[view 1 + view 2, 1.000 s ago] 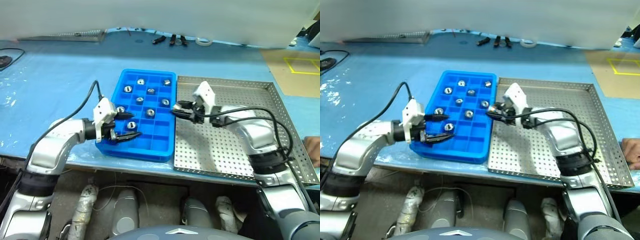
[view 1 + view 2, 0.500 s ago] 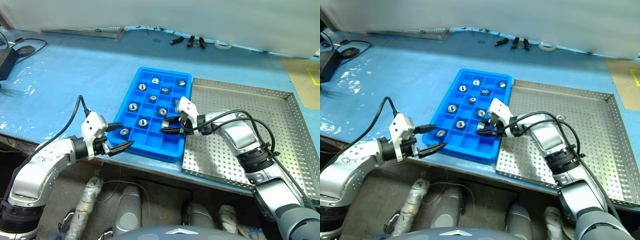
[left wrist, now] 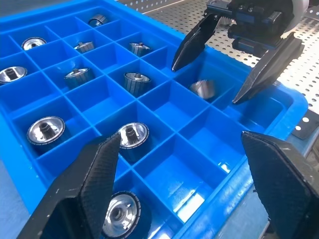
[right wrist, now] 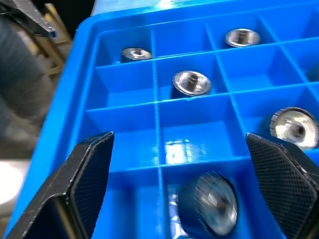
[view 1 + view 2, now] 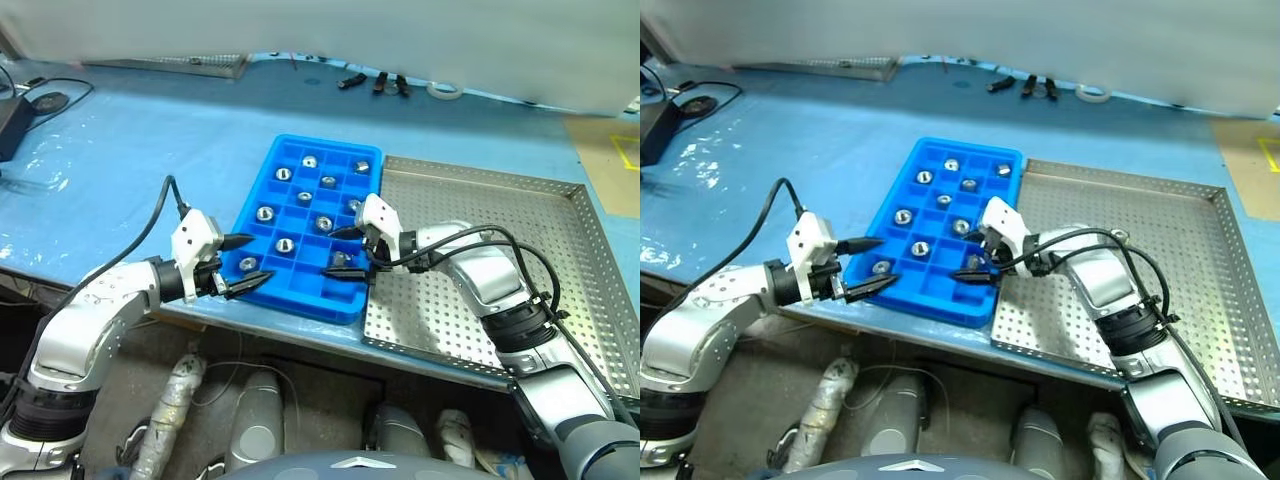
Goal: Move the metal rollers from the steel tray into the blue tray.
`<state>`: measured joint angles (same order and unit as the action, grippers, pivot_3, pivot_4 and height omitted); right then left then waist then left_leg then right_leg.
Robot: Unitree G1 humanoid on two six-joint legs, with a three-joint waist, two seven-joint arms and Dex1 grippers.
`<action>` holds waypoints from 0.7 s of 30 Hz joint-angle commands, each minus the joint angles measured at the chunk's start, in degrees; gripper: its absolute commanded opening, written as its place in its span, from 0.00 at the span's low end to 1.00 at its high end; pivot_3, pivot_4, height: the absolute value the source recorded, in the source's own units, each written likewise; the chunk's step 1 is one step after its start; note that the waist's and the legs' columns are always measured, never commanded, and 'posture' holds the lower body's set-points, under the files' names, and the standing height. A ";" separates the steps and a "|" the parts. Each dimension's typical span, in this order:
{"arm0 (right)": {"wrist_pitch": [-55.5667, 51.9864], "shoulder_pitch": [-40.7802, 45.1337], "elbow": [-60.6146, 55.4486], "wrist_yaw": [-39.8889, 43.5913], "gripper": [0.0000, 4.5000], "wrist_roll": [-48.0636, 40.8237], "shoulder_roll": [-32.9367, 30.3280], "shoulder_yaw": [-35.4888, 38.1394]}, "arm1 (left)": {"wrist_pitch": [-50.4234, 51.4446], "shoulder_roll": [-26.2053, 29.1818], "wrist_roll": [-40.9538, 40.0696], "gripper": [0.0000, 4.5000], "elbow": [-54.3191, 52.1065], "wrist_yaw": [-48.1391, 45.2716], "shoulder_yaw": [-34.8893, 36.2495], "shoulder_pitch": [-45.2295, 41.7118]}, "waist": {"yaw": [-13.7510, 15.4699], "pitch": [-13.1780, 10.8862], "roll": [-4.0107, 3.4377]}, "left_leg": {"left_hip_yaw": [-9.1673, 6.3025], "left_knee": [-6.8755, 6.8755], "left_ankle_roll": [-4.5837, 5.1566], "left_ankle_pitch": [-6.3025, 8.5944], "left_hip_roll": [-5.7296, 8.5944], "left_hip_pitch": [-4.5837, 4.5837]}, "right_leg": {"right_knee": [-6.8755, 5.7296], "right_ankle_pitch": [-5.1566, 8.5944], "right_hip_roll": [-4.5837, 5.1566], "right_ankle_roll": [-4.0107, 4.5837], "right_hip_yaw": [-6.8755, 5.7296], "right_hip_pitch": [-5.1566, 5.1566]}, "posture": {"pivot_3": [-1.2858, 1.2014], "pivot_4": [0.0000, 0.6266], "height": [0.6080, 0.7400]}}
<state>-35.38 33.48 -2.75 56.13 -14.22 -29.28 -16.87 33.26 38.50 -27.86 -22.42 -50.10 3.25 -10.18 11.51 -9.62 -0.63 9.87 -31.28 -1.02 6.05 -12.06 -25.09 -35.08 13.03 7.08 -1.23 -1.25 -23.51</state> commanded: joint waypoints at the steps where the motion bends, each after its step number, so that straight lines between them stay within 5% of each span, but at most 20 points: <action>1: 0.28 0.58 -3.08 -1.99 0.99 -0.80 -0.18 3.63 | -1.68 0.22 0.13 0.90 1.09 -1.39 -1.01 -2.38 | -0.13 0.00 0.00 | 0.00 0.00 0.00 0.00 0.00 0.00 | -0.01 0.00 0.00 0.00 0.00 -0.01 | 0.61 0.24 1.00; 12: 1.92 3.24 2.20 -20.08 0.99 2.46 -1.47 19.78 | -9.00 -10.82 4.58 0.90 19.05 -2.17 -8.47 -20.64 | -1.94 0.03 0.06 | 0.05 -0.15 -0.22 -0.31 0.14 0.03 | -0.53 -0.02 0.04 -0.01 0.18 -0.05 | 0.52 0.24 1.00; 21: -0.27 -2.03 -0.46 -31.99 0.99 3.26 0.94 26.24 | -15.18 -18.89 7.39 0.90 34.06 -8.62 -12.61 -33.04 | -6.83 0.04 0.08 | 0.15 -0.19 -0.03 -0.35 0.16 -0.07 | -0.55 -0.02 -0.01 -0.01 0.23 -0.30 | 0.46 0.24 1.00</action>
<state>-35.72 31.37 -1.24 26.57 -11.41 -28.79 7.84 19.95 19.57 -20.91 10.70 -57.56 -9.52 -41.87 4.68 -9.59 -0.55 10.04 -31.47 -1.03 5.71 -11.90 -25.18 -35.63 13.01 7.06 -1.24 -0.97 -23.86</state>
